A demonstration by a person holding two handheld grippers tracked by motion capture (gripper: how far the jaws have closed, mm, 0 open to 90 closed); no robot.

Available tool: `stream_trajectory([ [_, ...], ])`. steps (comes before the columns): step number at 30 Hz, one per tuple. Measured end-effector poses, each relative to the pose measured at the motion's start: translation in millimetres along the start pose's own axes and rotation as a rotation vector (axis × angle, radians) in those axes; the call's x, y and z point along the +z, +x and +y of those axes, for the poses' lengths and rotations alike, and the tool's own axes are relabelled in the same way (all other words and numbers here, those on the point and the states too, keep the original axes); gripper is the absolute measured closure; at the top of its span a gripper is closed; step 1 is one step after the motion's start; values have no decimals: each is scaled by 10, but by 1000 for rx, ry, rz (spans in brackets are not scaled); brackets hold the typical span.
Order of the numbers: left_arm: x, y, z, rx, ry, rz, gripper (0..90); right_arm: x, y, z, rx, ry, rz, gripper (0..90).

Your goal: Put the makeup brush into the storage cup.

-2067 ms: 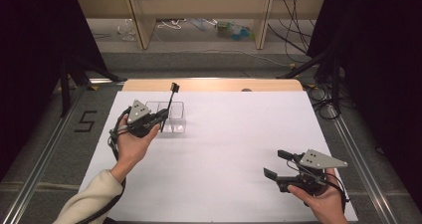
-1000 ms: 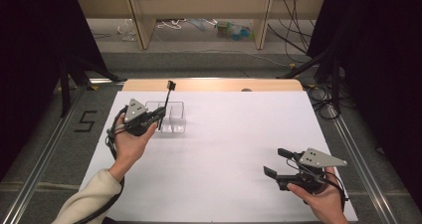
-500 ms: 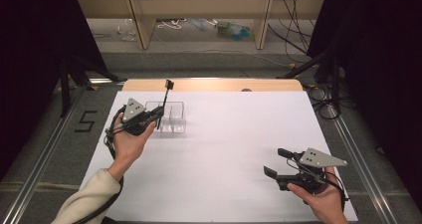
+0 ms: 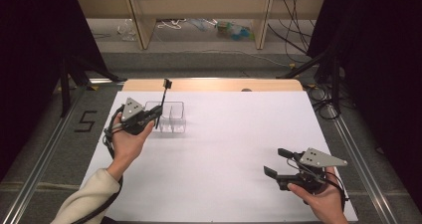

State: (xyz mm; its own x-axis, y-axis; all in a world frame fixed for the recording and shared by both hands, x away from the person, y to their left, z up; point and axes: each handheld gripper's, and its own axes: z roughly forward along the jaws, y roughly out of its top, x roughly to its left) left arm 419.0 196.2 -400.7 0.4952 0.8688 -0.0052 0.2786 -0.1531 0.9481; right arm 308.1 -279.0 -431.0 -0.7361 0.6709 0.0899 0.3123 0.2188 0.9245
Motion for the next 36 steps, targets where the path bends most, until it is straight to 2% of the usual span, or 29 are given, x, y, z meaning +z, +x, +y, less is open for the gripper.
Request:
stream_trajectory([
  [33,-24,97,14,-15,-17,43,853,5,-4,-2,-6,0,1,201],
  [35,-23,99,14,-18,-18,45,853,25,-2,-9,-4,-24,5,201],
  [36,-24,100,15,-18,-19,47,853,4,-3,-3,-6,-1,-2,201],
])
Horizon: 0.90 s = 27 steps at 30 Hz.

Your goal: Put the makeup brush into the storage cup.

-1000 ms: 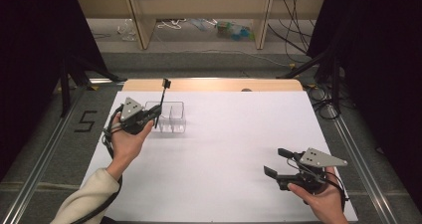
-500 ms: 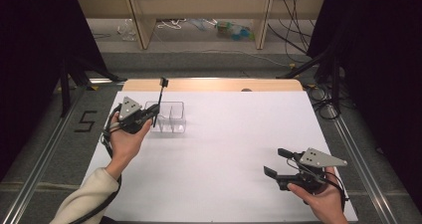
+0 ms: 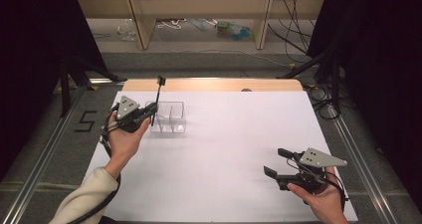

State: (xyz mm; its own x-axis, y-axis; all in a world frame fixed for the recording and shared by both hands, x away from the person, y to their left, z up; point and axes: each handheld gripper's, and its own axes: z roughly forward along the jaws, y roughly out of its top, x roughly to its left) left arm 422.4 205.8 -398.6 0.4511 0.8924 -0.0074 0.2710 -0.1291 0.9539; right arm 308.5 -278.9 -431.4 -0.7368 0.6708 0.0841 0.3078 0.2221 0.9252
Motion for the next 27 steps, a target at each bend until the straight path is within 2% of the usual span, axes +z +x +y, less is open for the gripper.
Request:
stream_trajectory([
  [4,-1,8,-2,4,3,4,852,6,-1,-2,0,-7,4,201],
  [6,1,1,-6,-14,5,3,852,14,-1,-5,1,-15,6,201],
  [10,1,5,-2,-17,2,6,853,1,-2,-1,0,0,1,201],
  [11,1,6,1,-18,1,8,852,14,-2,-5,2,-15,6,201],
  [16,1,16,16,-20,-1,13,853,4,10,-3,19,7,7,201],
  [21,7,27,28,-25,-5,17,853,10,4,-4,10,0,4,201],
  [27,17,36,37,-31,-11,24,853,8,9,-4,21,7,7,201],
])
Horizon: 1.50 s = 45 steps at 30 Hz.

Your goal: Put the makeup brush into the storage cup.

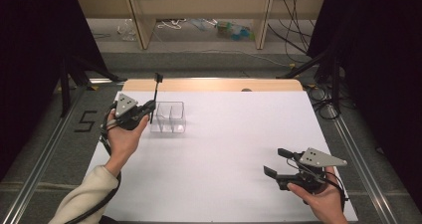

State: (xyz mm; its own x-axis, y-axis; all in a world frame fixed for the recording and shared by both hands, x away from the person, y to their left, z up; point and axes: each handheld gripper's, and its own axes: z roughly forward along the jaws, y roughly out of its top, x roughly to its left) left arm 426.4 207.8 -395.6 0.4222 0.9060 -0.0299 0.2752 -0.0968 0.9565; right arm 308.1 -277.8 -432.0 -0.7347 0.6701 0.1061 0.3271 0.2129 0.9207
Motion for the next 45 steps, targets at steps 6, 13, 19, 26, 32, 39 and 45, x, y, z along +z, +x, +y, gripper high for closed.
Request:
stream_trajectory([
  [6,6,14,3,-4,1,2,853,0,1,-1,1,0,0,201],
  [13,16,24,16,-9,-2,6,852,12,0,-5,7,-14,8,201],
  [19,18,35,28,-10,-6,11,853,0,0,-1,1,-1,-1,201],
  [26,20,45,49,-12,-11,11,853,0,0,-1,0,1,-1,201],
  [32,28,46,64,-15,-16,12,852,-2,-1,-1,0,1,-1,201],
  [39,49,44,77,-16,-18,15,852,12,-2,-6,4,-12,5,201],
  [45,60,52,84,-13,-16,17,852,15,-2,-8,4,-15,6,201],
])
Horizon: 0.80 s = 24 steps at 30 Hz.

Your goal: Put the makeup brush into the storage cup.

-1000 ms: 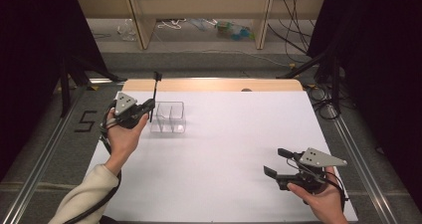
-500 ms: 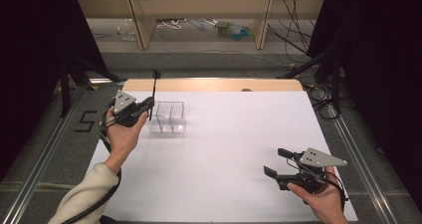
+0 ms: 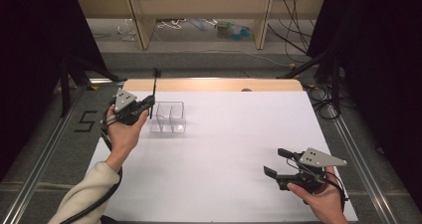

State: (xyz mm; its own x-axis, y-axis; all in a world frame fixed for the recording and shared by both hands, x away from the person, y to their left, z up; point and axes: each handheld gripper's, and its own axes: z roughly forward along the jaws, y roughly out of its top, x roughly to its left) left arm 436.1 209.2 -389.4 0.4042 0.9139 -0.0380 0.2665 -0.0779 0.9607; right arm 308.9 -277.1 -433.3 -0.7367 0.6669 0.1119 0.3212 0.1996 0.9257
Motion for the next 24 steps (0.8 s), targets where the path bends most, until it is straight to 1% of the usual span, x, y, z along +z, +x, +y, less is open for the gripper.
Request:
stream_trajectory([
  [4,5,7,4,7,-2,4,853,0,0,-1,0,1,-1,201],
  [9,14,13,11,2,-4,5,853,0,0,0,0,0,-1,201],
  [11,18,18,13,1,-5,4,853,3,-12,0,-19,-10,-11,201],
  [14,23,21,18,1,-7,6,852,1,0,0,0,0,0,201],
  [21,37,25,30,-3,-9,5,852,1,0,-1,2,2,0,201],
  [22,39,26,31,-3,-8,6,852,5,-13,0,-18,-9,-9,201],
  [24,42,27,34,-3,-9,6,852,-1,-9,1,-9,0,-6,201],
])
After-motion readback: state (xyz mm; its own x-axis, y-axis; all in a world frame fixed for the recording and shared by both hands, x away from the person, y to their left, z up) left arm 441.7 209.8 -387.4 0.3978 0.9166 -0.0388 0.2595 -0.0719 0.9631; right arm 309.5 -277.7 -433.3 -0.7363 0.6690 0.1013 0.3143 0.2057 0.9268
